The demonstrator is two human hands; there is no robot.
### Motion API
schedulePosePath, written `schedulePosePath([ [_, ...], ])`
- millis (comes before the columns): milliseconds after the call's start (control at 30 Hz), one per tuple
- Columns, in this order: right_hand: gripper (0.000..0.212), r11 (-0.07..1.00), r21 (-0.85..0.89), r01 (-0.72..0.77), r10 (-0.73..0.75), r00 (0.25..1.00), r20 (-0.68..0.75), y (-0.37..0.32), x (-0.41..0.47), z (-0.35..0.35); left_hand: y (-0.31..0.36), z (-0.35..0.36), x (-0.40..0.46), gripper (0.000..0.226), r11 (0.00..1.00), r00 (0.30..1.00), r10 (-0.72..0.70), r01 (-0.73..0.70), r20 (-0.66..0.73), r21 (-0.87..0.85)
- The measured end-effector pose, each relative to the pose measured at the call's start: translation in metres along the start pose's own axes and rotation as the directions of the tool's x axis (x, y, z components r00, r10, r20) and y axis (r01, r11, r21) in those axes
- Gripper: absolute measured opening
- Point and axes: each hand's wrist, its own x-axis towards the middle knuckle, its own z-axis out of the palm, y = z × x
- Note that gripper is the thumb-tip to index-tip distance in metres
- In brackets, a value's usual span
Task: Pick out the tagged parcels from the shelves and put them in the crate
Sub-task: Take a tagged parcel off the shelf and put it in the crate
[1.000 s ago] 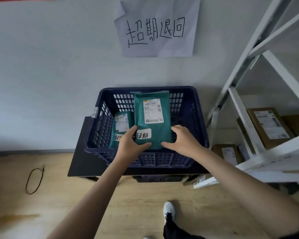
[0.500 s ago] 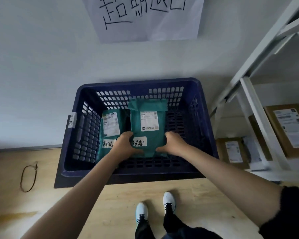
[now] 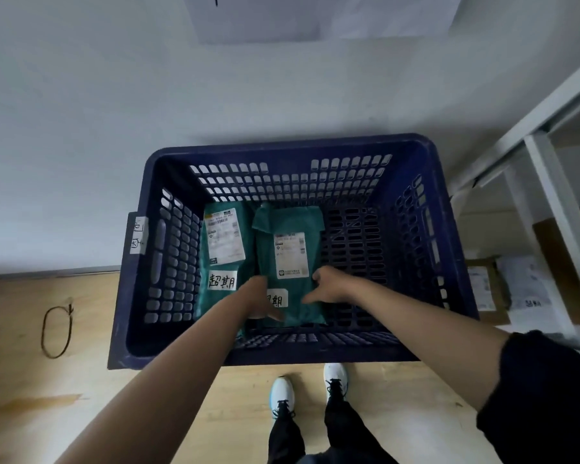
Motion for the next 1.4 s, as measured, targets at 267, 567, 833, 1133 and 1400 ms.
schedulePosePath([
  [267,0.057,0.995,0.023,0.098,-0.091,0.972,-0.219,-0.023,-0.036,-0.02,0.01,-0.021,-0.032,0.055,0.988,0.983,0.112,-0.094,-0.145,0.124],
  [567,0.061,0.912,-0.243,0.332,-0.405,0.625,-0.667,-0.049,-0.168,-0.035,0.003,-0.072,-0.161,0.067,0.9,0.678,0.436,-0.339,-0.592,0.274],
  [833,0.067,0.849,-0.47,0.242,-0.525,0.48,-0.703,-0.068,-0.238,-0.011,0.013,-0.075,-0.216,0.068,0.83,0.504,0.556,-0.379,-0.661,0.409],
  [1133,0.069,0.816,-0.547,0.186,-0.561,0.483,-0.672,-0.053,-0.275,-0.006,0.022,-0.053,-0.254,0.073,0.849,0.516,0.524,-0.251,-0.678,0.465],
  [1400,0.068,0.799,-0.577,0.171,-0.577,0.489,-0.654,-0.013,-0.298,-0.014,0.045,-0.028,-0.272,0.076,0.86,0.532,0.487,-0.153,-0.693,0.487],
])
